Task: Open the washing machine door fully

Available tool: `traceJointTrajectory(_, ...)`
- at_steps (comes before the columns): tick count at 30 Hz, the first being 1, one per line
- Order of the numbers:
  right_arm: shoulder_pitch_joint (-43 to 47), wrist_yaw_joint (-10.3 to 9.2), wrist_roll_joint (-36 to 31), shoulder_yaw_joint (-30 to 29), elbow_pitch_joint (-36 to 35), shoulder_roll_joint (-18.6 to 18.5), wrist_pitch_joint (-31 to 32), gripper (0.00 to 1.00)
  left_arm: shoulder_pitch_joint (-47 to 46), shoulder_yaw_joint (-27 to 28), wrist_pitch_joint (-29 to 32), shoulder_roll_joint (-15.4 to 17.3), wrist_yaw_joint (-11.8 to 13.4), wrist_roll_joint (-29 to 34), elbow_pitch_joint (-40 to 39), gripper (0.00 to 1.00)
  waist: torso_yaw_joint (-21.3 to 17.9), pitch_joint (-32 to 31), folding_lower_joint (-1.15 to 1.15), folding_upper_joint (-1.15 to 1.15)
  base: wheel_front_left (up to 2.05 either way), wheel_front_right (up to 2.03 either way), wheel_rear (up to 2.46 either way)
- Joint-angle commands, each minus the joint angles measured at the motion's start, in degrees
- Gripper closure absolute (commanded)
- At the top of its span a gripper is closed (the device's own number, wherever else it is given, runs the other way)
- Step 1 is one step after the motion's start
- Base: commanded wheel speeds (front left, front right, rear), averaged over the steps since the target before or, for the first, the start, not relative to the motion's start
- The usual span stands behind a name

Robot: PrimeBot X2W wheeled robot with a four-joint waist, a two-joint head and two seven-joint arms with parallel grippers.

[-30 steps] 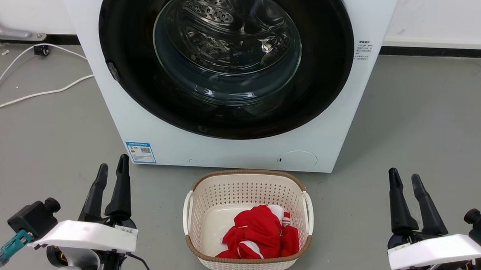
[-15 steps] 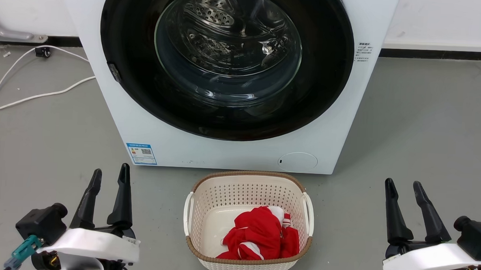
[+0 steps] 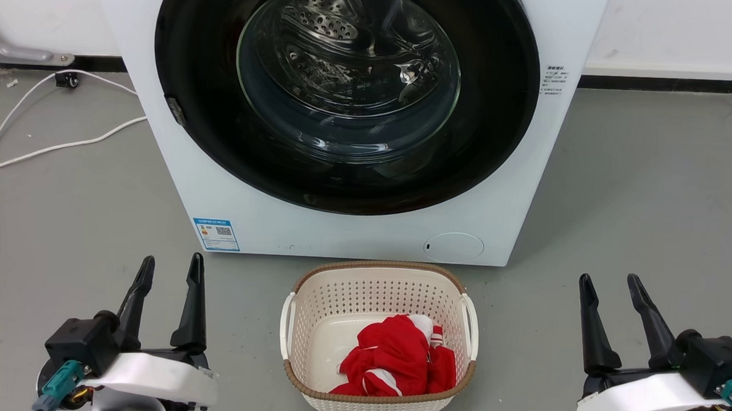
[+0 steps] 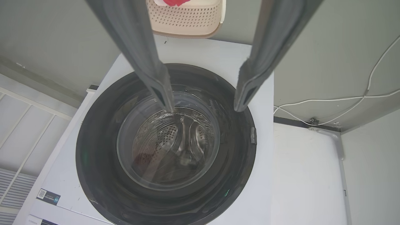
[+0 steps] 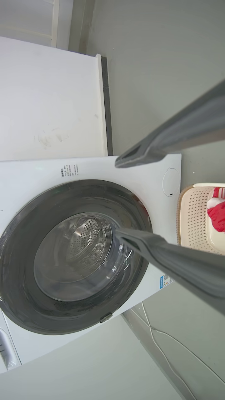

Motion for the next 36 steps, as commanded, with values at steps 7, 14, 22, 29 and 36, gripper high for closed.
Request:
traceJointTrajectory(7,0.55,-0.02,-4.36,0.45,-0.78,0.03,-0.88,0.00,0.67,-0.91,-1.42,0.99,0.65,4.41,-1.11,0.00,0.08,-0.07,0.00,0.00,0.00,0.00,0.00)
traceJointTrajectory(14,0.90,-0.02,-7.00,0.40,-0.75,0.04,-1.38,0.00,0.99,-0.80,-2.28,0.69,0.00,6.43,-1.60,0.00,0.06,-0.14,0.00,0.00,0.00,0.00,0.00)
traceJointTrajectory(22,1.24,-0.02,-9.06,0.67,-0.65,0.05,-2.12,0.00,1.57,-0.06,-3.03,0.10,-0.43,9.08,-2.29,0.00,0.00,-0.13,0.00,0.00,0.00,0.00,0.00)
traceJointTrajectory(29,1.39,-0.02,-11.41,0.96,-0.65,0.06,-2.76,0.00,1.93,0.78,-3.90,-0.61,-1.02,11.81,-2.63,0.00,-0.07,-0.07,0.00,0.00,0.00,0.00,0.00)
traceJointTrajectory(36,1.64,-0.03,-14.61,1.40,-0.86,0.08,-3.36,0.00,2.27,1.51,-4.80,-1.32,-1.61,15.25,-2.62,0.00,-0.20,-0.18,0.00,0.00,0.00,0.00,0.00)
